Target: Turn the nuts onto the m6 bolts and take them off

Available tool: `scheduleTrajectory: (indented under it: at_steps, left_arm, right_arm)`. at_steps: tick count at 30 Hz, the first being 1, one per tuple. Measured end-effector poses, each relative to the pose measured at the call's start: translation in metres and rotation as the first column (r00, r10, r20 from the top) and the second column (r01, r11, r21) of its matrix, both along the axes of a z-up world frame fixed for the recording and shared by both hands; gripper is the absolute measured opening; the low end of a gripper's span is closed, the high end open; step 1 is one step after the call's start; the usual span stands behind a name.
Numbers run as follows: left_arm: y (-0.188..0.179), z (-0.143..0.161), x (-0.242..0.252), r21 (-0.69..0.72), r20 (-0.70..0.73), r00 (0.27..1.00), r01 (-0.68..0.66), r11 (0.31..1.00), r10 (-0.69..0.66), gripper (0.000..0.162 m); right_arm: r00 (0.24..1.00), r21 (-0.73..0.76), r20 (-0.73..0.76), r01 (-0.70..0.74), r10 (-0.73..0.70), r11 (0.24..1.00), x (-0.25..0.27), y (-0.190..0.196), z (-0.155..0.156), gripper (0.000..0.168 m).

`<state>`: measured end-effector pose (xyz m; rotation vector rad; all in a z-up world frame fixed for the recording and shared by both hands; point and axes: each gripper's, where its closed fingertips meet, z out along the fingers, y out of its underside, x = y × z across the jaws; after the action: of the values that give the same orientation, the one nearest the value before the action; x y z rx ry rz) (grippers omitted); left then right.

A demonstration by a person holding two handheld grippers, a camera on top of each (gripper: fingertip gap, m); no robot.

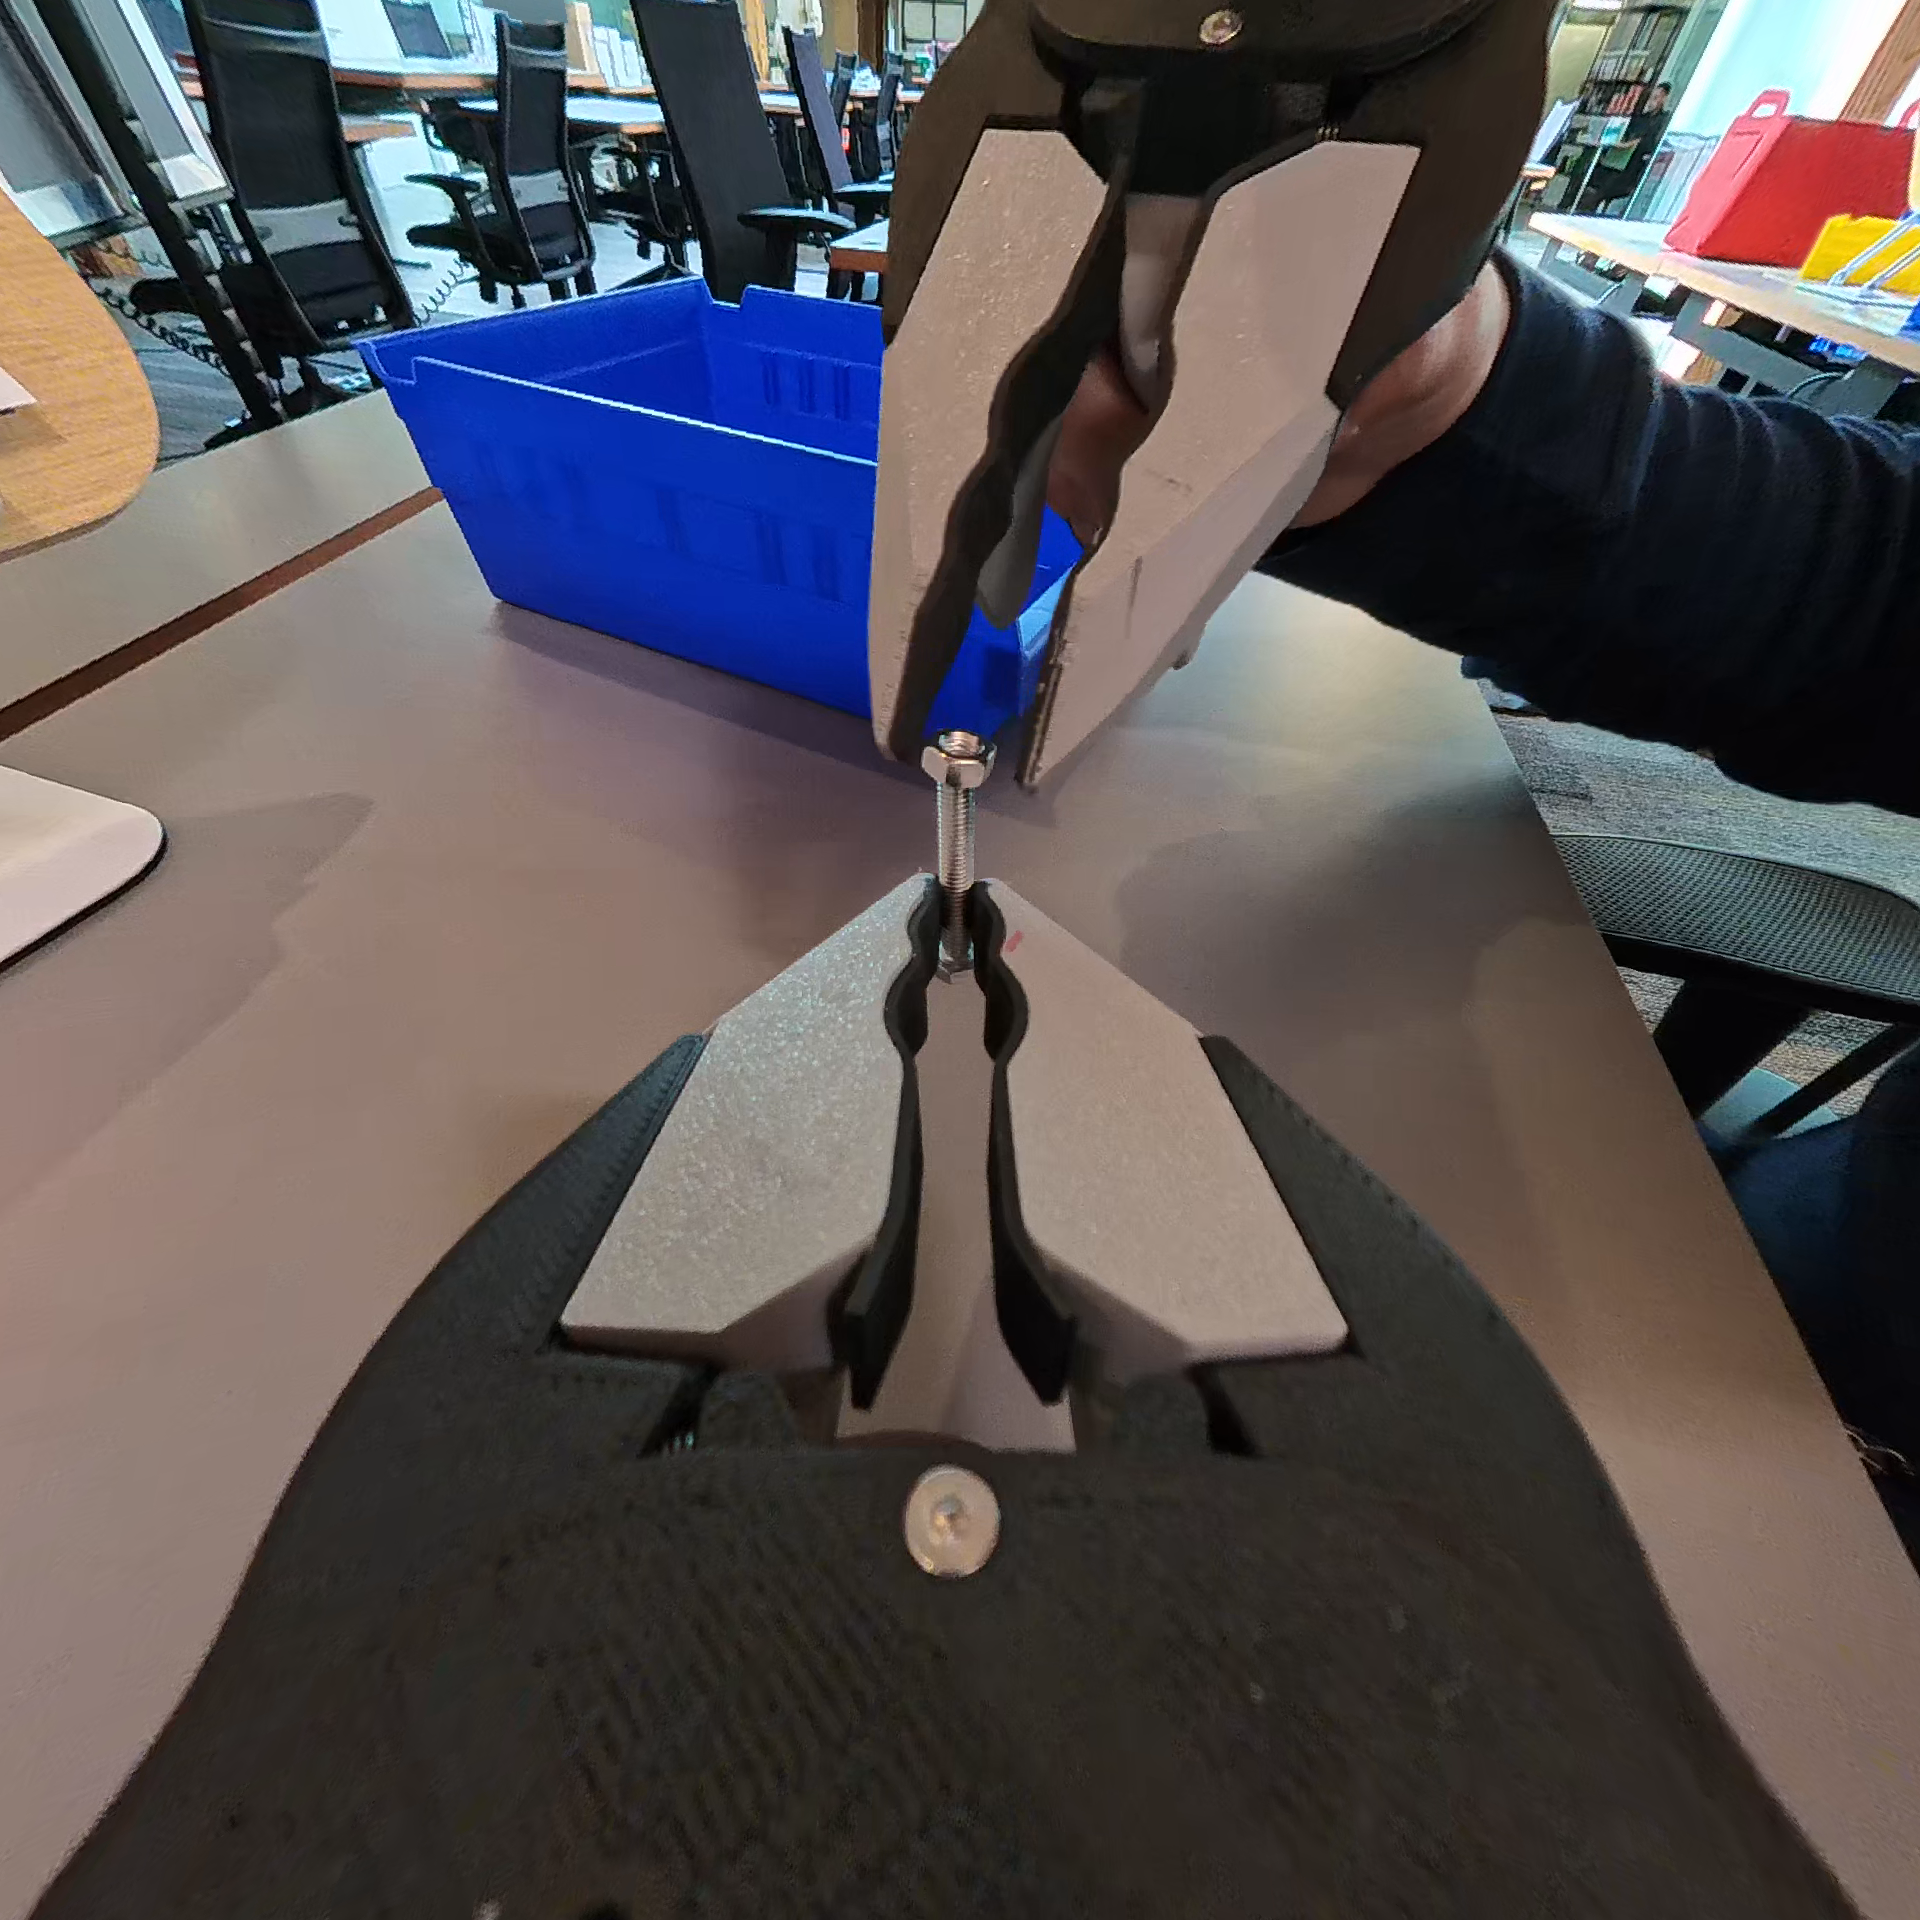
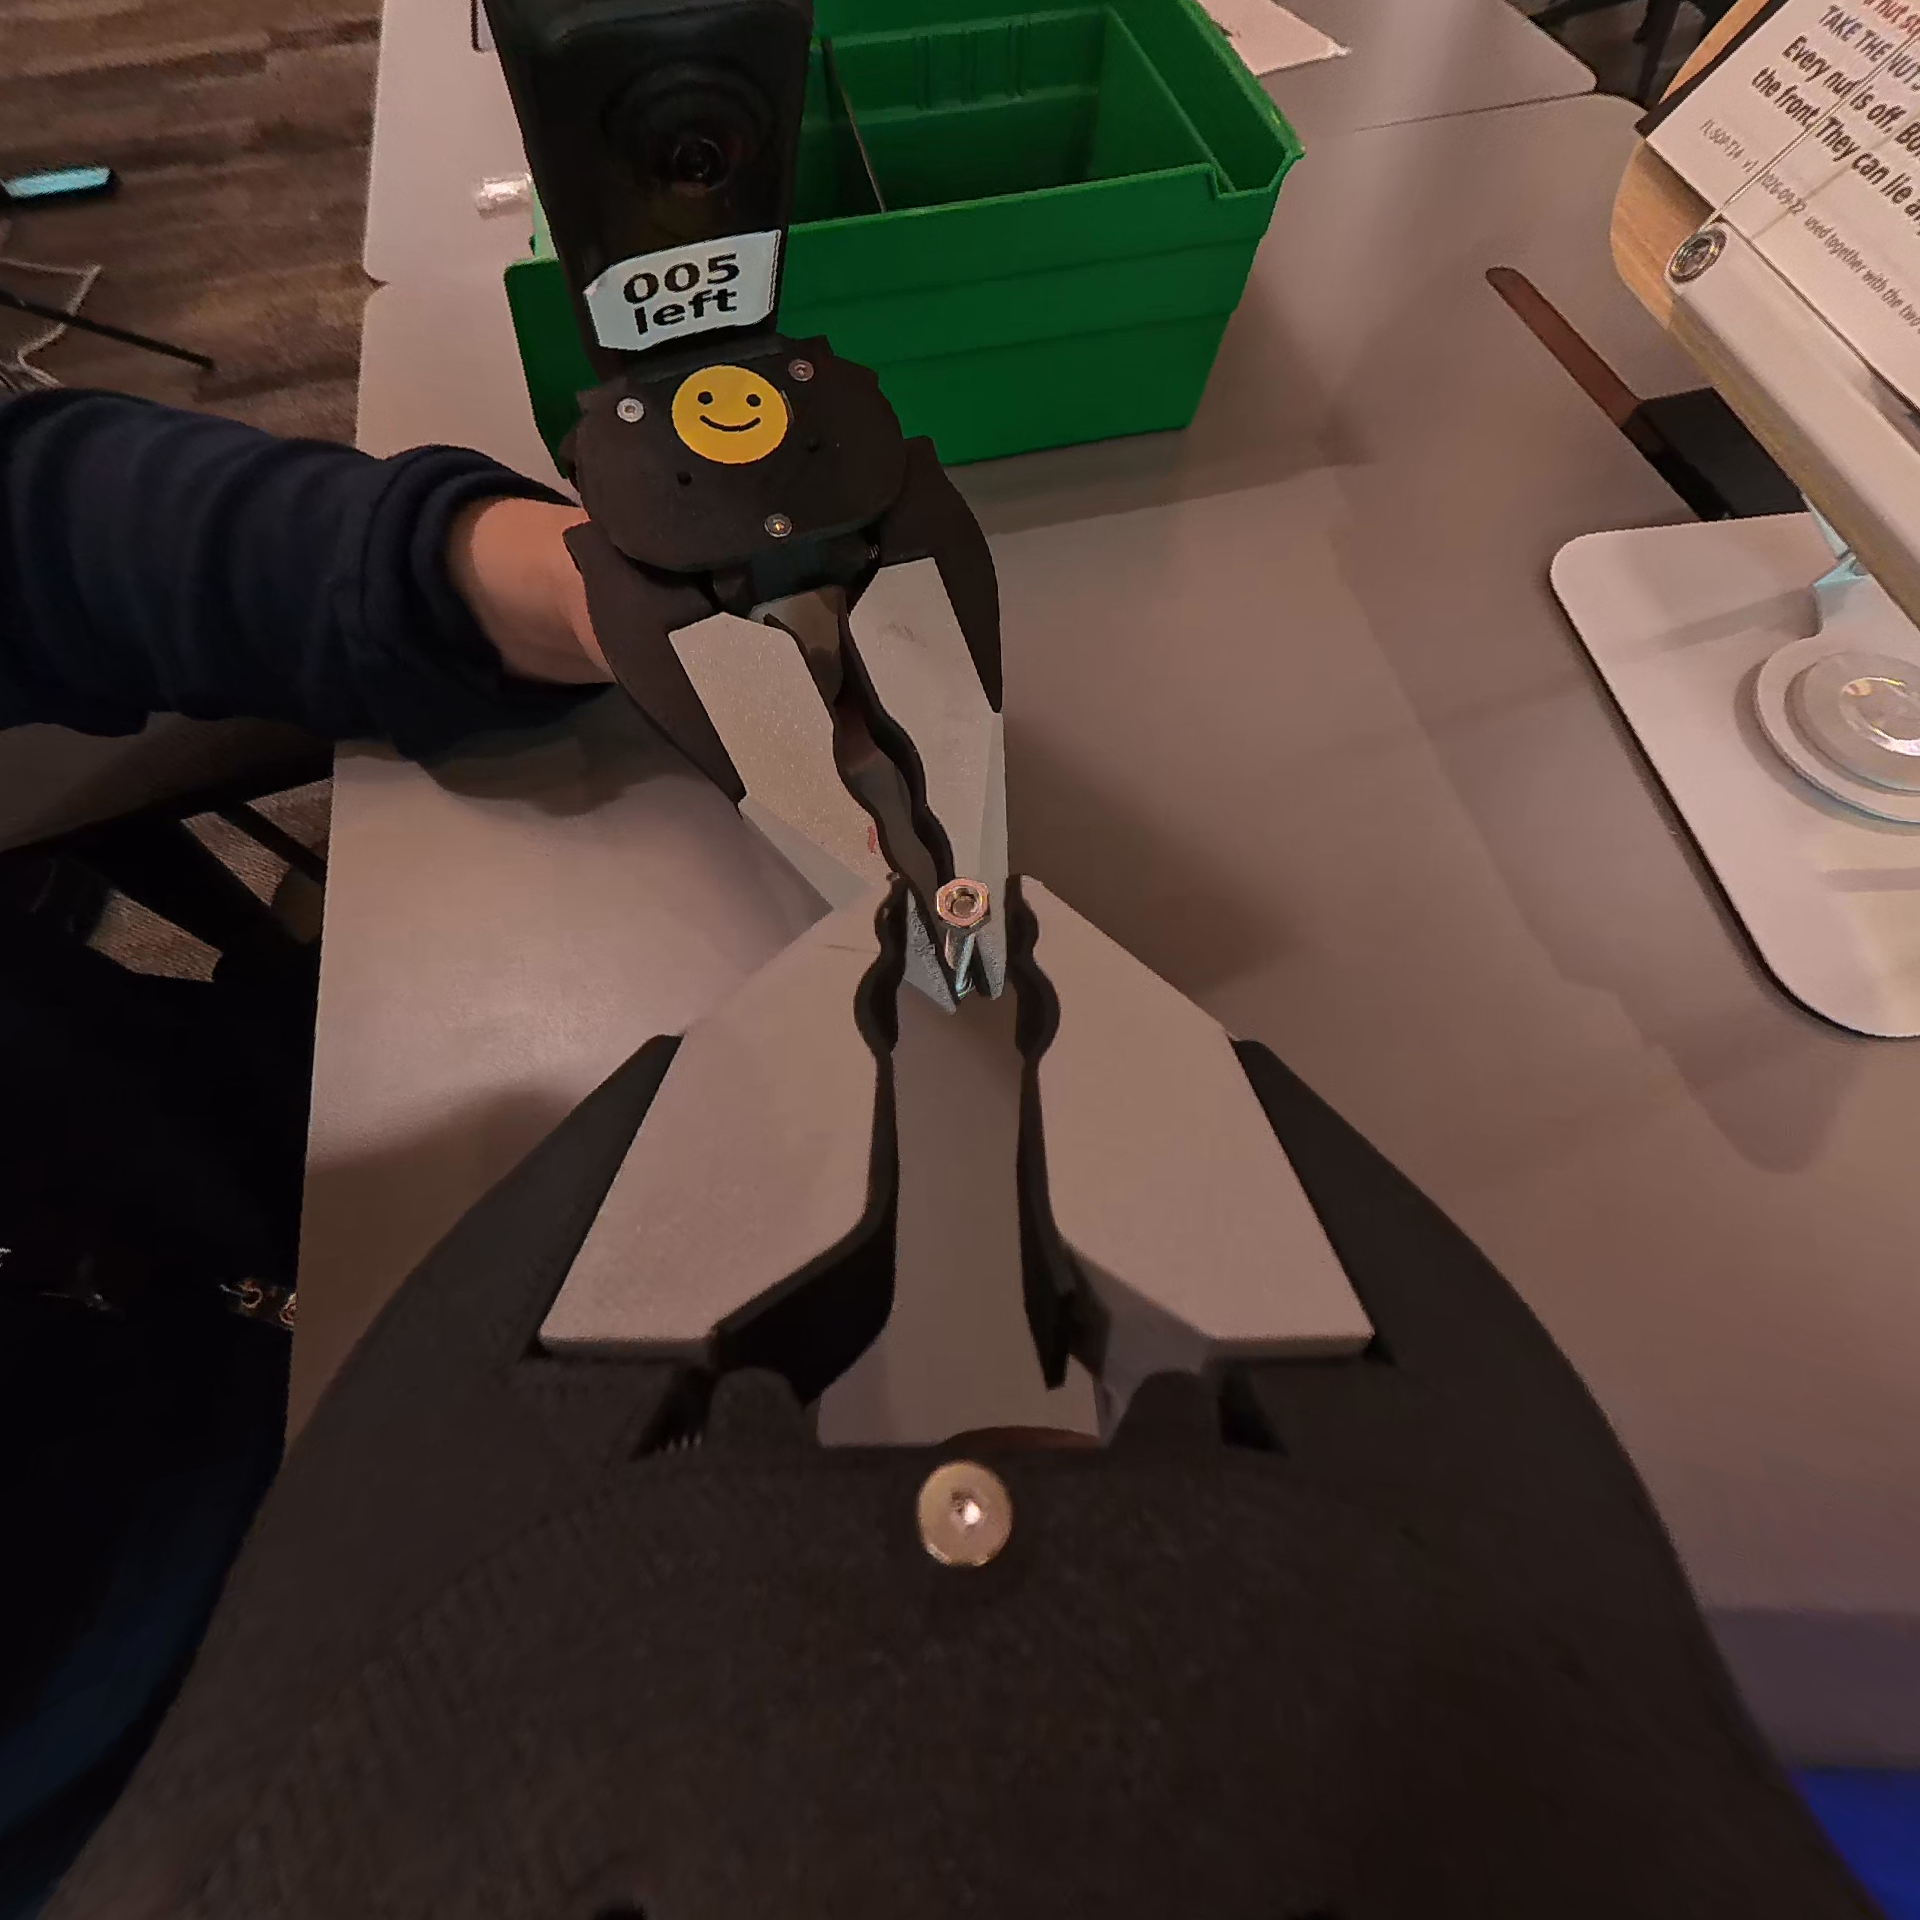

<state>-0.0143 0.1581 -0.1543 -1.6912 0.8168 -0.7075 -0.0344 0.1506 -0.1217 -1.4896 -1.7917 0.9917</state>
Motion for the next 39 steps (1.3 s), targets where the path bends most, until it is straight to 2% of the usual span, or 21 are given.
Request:
scheduleTrajectory:
  at_steps: [10, 19, 39]
  left_arm:
    - [0.001, 0.002, -0.002, -0.025, 0.048, 0.999, 0.003, 1.0, -0.002, 0.004]
    - [-0.001, 0.004, 0.002, -0.042, 0.079, 0.997, 0.023, 0.999, -0.02, 0.004]
    - [-0.002, 0.008, 0.004, -0.064, 0.107, 0.994, 0.019, 0.998, -0.012, 0.004]
  right_arm:
    - [0.975, -0.072, -0.218, 0.036, -0.051, 0.997, 0.005, -0.001, 0.006, 0.029]
    - [0.951, -0.122, -0.307, 0.006, -0.043, 0.993, 0.005, -0.005, 0.004, 0.037]
    - [0.945, -0.102, -0.326, -0.018, -0.017, 0.995, 0.001, -0.015, 0.004, 0.037]
